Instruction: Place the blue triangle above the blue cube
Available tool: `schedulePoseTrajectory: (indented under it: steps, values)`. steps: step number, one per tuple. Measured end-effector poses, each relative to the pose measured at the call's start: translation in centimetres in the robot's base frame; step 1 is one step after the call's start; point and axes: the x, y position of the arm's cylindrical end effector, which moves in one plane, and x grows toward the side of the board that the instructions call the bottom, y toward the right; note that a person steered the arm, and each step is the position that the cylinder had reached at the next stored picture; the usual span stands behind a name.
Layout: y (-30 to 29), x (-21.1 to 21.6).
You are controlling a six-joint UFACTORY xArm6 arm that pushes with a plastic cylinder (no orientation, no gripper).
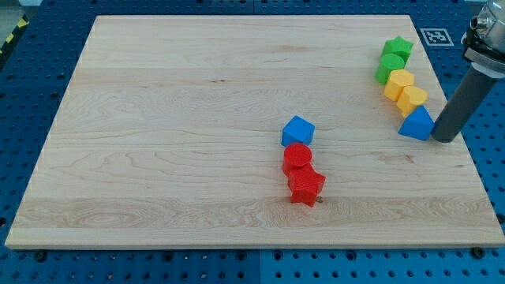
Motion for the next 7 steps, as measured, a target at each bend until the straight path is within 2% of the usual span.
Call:
schedulePoseTrajectory:
  steps: [1,3,4,5,7]
  values:
    - [2.9,0.0]
    - [-4.8,0.0]
    - [-4.7,0.0]
    - [-1.8,0.1]
    - [-1.8,-1.1]
